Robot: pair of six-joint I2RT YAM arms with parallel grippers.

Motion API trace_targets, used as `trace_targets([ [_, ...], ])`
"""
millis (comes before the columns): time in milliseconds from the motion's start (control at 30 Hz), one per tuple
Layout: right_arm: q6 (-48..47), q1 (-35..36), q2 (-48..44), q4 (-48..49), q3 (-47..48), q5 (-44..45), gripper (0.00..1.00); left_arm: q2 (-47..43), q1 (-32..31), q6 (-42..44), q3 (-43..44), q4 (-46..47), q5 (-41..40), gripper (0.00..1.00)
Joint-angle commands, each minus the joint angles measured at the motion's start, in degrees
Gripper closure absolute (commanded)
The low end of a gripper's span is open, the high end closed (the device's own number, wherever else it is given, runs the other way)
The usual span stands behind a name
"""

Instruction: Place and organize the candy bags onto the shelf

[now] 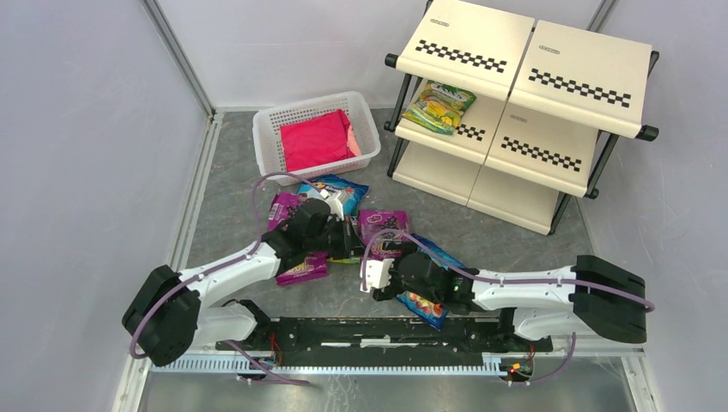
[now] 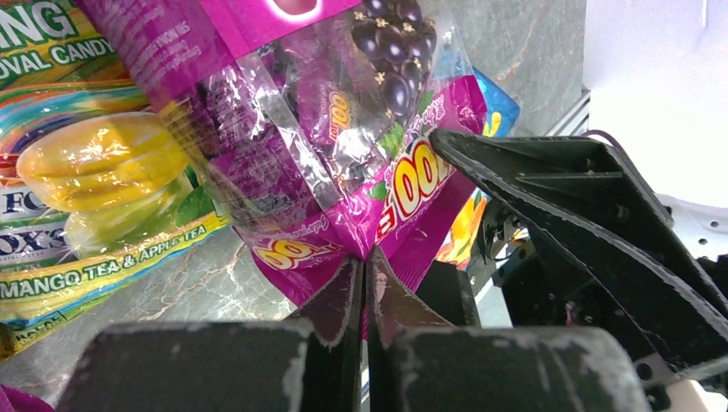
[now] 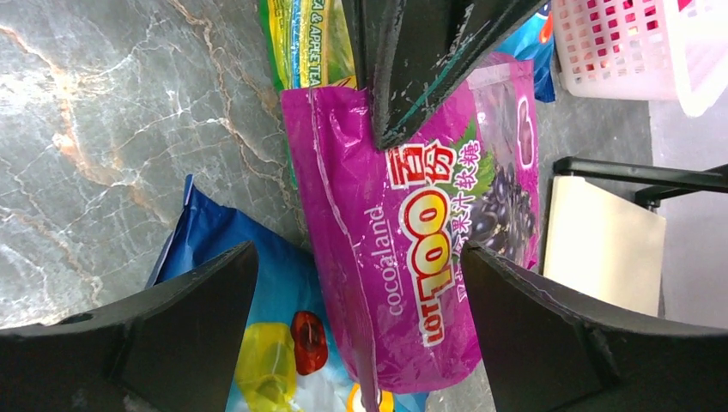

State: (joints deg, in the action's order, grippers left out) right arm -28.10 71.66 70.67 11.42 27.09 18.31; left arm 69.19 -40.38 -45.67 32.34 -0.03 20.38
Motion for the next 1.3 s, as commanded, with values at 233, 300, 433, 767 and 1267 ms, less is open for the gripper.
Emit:
trace_targets([
  [233, -7.24, -0.2, 7.51, 14.81, 3.49, 5.68, 0.05, -5.12, -0.22, -0.3, 5.29, -1.13, 2.42, 0.98],
  [300, -8.53, -0.29, 8.47, 18.48, 2.07, 7.09, 0.07, -5.1, -0.22, -0.3, 5.57, -1.36, 2.64, 0.98],
  [433, -10.24, -0.62, 8.49, 24.29, -0.63, 7.53, 0.1, -5.76, -0.23, -0.17, 5.78, -1.97, 2.6, 0.98],
  [767, -11.2, -2.8, 10.09, 31.93, -3.34, 2.72, 0.18, -7.68, -0.14, 0.65, 7.31, -3.71, 2.17, 0.98],
  [1267, -5.36, -7.42, 12.14, 38.16, -2.94, -9.51, 0.12, -9.76, -0.06, 1.29, 7.97, -6.15, 1.95, 0.98],
])
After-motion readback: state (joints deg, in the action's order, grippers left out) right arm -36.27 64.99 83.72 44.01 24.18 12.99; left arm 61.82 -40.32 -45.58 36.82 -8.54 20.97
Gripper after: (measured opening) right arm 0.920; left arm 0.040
